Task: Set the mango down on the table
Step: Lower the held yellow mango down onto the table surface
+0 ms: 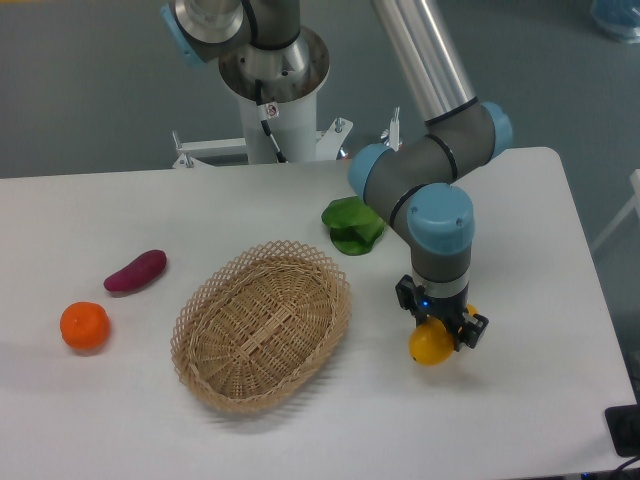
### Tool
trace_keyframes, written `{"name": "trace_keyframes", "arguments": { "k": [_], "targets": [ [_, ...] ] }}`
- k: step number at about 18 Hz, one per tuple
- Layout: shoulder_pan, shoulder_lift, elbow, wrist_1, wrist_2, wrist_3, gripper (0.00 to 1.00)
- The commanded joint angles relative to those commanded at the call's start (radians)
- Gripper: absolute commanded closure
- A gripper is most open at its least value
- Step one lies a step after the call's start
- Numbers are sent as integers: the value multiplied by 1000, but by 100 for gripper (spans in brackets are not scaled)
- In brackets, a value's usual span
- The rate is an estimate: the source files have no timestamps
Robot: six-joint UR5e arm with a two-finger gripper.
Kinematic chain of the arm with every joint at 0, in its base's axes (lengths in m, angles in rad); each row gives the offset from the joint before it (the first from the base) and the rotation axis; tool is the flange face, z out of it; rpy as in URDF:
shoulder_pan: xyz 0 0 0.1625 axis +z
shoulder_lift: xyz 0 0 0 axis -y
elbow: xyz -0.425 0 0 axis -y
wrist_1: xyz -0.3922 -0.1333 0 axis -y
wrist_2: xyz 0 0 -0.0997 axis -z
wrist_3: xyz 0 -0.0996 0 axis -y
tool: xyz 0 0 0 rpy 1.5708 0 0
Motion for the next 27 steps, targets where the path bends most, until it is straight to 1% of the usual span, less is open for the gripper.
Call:
{"name": "trace_keyframes", "arguments": {
  "k": [3, 8, 12, 14, 15, 16, 17, 18, 20, 21, 27],
  "targets": [
    [-9, -3, 0, 0, 2, 0, 58],
    [-14, -11, -2, 2, 2, 2, 57],
    [-29, -21, 3, 5, 29, 0, 51],
    [-32, -28, 6, 8, 32, -21, 48],
    [-34, -29, 8, 8, 32, -26, 45],
    [-32, -31, 9, 11, 32, -23, 34],
    [-32, -31, 9, 15, 34, -23, 28],
    [-32, -29, 9, 15, 34, -23, 19],
    [-32, -29, 6, 12, 32, -25, 8],
    [-32, -28, 3, 11, 31, -26, 0],
    [-32, -23, 8, 14, 29, -26, 0]
  ]
}}
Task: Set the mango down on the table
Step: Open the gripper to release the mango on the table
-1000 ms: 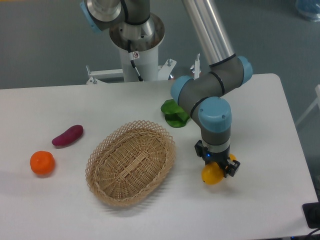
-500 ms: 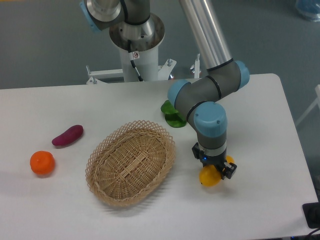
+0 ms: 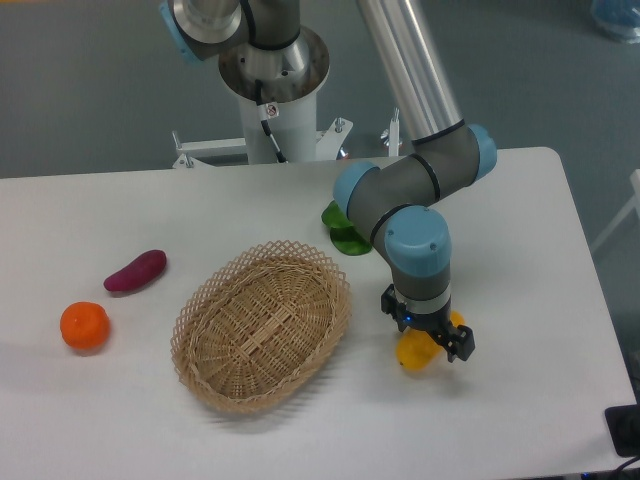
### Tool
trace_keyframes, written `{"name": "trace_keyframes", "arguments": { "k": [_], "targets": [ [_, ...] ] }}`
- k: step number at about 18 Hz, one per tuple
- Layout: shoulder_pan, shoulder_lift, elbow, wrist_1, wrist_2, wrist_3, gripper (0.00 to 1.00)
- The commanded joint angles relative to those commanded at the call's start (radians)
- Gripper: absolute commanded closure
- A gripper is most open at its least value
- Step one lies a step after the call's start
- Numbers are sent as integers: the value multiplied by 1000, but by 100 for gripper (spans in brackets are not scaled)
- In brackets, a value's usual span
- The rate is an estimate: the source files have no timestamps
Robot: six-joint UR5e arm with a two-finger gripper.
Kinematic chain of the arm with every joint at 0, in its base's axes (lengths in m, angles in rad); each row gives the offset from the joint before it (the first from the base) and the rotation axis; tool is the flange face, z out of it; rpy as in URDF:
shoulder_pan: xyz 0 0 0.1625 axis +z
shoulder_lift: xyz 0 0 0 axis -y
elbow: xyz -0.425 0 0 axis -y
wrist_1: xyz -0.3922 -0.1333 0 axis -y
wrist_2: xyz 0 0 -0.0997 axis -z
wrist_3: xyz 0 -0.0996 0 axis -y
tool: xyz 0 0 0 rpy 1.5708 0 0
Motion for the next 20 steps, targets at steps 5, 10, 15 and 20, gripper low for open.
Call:
{"name": "trace_keyframes", "arguments": {
  "k": [5, 10, 15, 20],
  "targets": [
    [14, 18, 40, -56, -12, 17, 0],
    [20, 18, 147, -268, -38, 21, 0],
    [58, 37, 192, -365, -150, 21, 0],
    [78, 72, 189, -385, -150, 106, 0]
  ]
}}
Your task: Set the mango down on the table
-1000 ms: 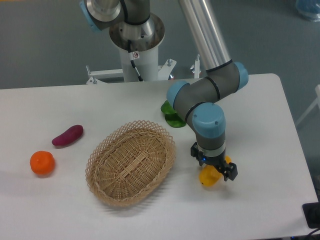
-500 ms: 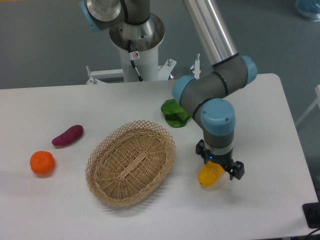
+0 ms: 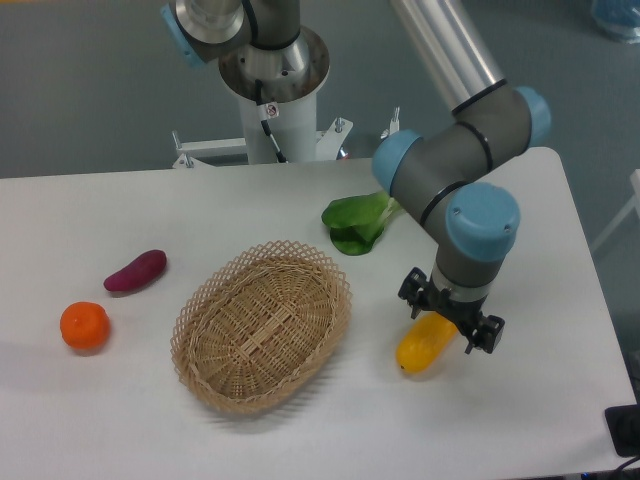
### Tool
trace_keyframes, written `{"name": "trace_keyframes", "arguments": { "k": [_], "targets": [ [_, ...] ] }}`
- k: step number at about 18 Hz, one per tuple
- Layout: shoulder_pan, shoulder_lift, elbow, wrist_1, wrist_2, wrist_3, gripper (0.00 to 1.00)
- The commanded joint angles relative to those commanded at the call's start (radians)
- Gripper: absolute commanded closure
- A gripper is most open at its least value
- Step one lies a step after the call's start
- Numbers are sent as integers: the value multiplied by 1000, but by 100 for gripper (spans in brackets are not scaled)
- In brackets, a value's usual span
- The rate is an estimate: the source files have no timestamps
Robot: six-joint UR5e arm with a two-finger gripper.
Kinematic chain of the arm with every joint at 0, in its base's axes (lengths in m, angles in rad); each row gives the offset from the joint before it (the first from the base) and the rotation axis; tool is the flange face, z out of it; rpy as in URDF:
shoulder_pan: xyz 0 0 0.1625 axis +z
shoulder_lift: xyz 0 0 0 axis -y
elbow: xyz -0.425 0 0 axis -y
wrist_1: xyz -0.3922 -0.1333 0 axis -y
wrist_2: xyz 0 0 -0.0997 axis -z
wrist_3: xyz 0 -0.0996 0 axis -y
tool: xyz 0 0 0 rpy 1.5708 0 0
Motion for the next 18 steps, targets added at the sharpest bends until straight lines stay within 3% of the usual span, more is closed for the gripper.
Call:
{"name": "trace_keyframes", "arguments": {
  "k": [6, 12, 18],
  "targets": [
    [28, 34, -11, -14, 5, 109, 0],
    [58, 69, -6, -100, 9, 153, 0],
    [55, 66, -9, -100, 12, 194, 0]
  ]
}}
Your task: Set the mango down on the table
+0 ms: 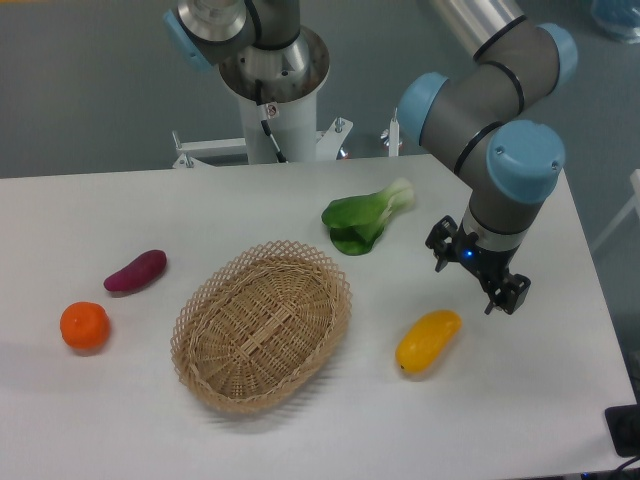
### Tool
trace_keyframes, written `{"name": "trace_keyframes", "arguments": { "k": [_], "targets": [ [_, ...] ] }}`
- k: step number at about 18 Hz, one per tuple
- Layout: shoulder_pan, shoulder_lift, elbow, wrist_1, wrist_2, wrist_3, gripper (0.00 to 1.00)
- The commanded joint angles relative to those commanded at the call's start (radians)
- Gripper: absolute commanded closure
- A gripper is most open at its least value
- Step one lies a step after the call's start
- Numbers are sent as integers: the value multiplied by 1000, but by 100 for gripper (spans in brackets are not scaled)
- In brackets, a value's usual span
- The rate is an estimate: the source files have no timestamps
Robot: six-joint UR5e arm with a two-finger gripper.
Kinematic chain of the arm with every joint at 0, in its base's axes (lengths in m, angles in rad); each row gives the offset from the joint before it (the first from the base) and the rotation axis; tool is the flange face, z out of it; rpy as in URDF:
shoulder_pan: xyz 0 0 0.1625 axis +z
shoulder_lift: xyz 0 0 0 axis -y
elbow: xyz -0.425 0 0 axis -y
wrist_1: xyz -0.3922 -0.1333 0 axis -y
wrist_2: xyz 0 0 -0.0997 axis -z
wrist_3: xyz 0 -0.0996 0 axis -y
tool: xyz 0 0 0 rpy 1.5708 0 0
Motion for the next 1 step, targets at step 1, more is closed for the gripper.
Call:
{"name": "trace_keyframes", "arguments": {
  "k": [1],
  "targets": [
    [0, 0, -2, 0, 0, -2, 0]
  ]
}}
